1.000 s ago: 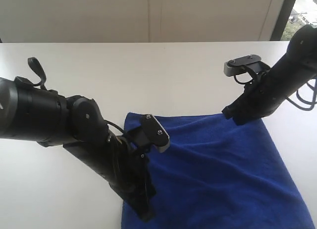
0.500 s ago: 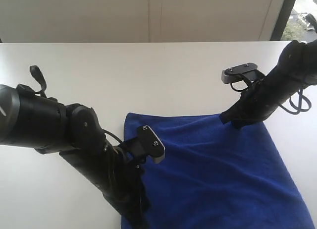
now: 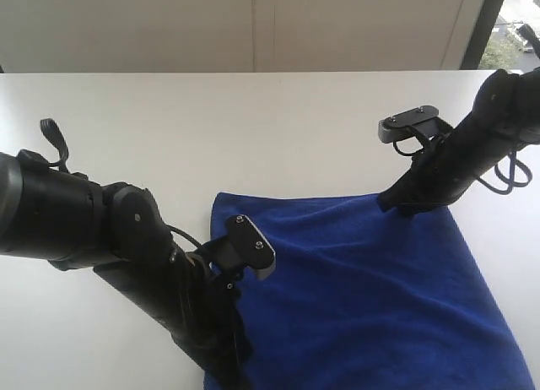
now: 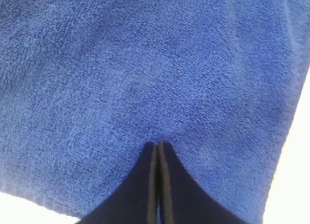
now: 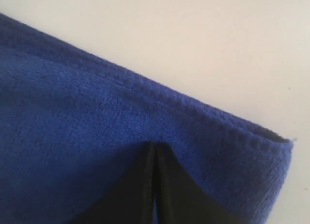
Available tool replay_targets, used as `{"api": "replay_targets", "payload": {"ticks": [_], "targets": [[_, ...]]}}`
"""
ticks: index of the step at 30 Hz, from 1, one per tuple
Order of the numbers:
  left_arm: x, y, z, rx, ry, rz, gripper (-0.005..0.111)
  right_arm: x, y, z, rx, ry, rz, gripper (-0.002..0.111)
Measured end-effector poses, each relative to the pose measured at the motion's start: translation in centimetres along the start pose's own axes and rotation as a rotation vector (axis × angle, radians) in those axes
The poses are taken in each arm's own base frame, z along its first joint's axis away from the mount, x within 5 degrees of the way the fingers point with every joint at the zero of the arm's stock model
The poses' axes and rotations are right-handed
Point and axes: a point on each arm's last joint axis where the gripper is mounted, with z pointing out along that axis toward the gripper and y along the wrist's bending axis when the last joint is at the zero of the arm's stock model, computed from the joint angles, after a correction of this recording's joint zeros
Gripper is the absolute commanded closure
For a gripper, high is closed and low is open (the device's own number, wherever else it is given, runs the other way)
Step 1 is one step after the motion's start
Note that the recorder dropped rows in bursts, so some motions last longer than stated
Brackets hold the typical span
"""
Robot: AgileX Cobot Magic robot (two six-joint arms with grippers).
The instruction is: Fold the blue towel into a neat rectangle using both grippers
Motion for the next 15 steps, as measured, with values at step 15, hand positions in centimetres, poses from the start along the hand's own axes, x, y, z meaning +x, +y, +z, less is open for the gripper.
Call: {"api": "replay_targets", "payload": {"ticks": [15], "targets": [[0.18, -0.23, 0.0, 0.025, 0.019, 0.0, 0.107, -0.17, -0.24, 0.0, 0.026, -0.019, -0.011, 0.108]]}}
